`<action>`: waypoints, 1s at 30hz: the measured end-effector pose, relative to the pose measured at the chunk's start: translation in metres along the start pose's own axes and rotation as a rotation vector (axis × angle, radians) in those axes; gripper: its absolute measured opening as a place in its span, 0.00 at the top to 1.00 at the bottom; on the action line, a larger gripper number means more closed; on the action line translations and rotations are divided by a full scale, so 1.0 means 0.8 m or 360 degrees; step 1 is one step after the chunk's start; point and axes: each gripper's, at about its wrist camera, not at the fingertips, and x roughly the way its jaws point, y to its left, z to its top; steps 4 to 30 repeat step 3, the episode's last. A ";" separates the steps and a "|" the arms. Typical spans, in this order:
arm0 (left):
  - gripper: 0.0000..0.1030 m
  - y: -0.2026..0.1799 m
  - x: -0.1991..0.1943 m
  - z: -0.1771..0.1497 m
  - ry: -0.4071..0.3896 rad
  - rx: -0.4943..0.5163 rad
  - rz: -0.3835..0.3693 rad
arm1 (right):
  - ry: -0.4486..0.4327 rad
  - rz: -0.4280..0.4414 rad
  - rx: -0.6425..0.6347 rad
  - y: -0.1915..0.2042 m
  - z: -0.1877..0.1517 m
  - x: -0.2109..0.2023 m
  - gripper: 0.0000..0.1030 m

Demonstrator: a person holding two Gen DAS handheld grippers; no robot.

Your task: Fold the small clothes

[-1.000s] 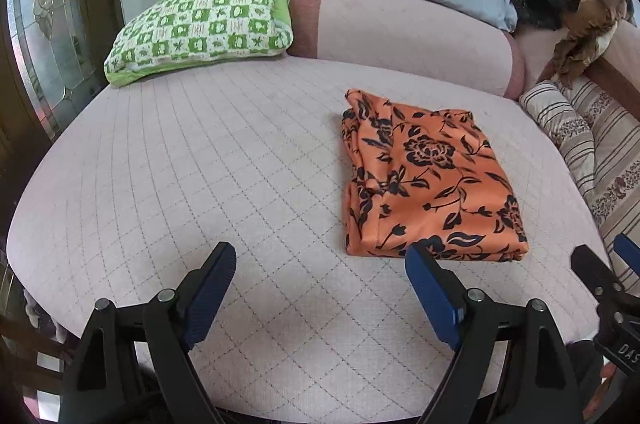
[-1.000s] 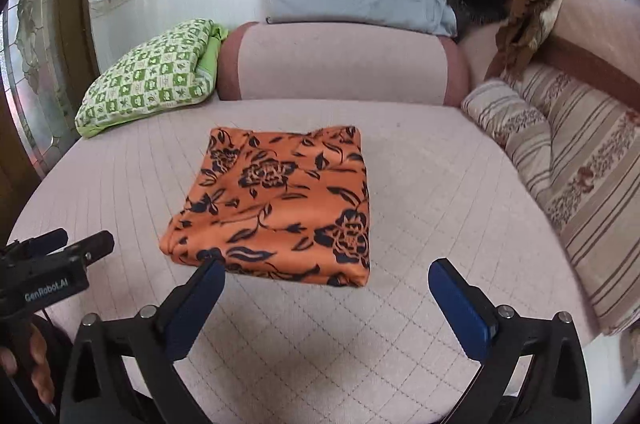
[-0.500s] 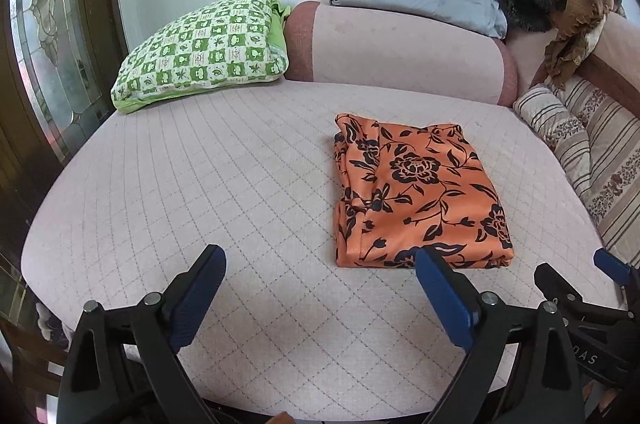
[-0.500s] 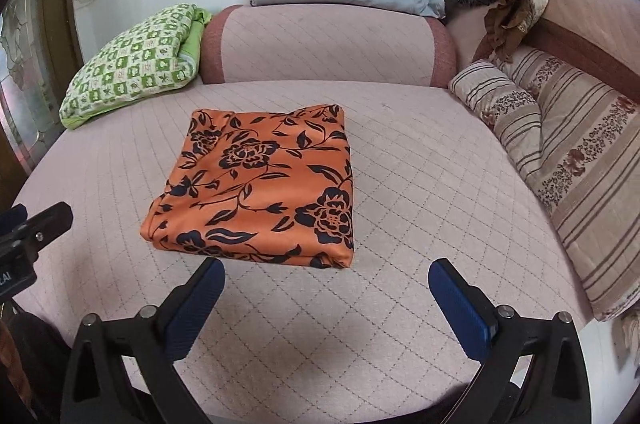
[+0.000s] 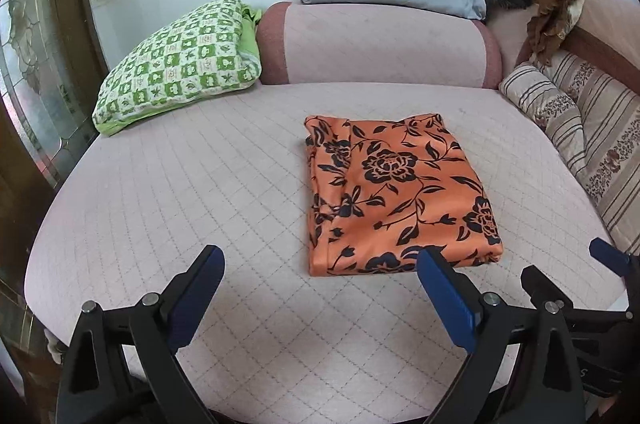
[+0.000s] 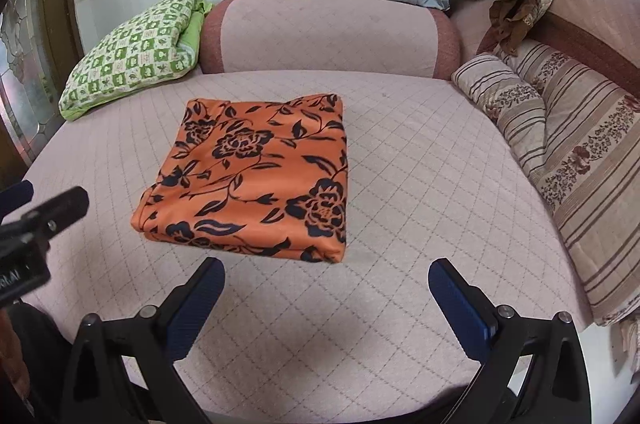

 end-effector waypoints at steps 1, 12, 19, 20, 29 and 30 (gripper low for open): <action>0.06 -0.001 0.001 0.002 -0.0004 0.0003 0.0015 | -0.0002 -0.0002 -0.0002 -0.001 0.002 0.000 0.00; 0.06 -0.003 0.003 0.004 -0.0002 0.0010 0.0011 | -0.0004 -0.0007 -0.0009 -0.001 0.005 0.003 0.00; 0.06 -0.003 0.003 0.004 -0.0002 0.0010 0.0011 | -0.0004 -0.0007 -0.0009 -0.001 0.005 0.003 0.00; 0.06 -0.003 0.003 0.004 -0.0002 0.0010 0.0011 | -0.0004 -0.0007 -0.0009 -0.001 0.005 0.003 0.00; 0.06 -0.003 0.003 0.004 -0.0002 0.0010 0.0011 | -0.0004 -0.0007 -0.0009 -0.001 0.005 0.003 0.00; 0.06 -0.003 0.003 0.004 -0.0002 0.0010 0.0011 | -0.0004 -0.0007 -0.0009 -0.001 0.005 0.003 0.00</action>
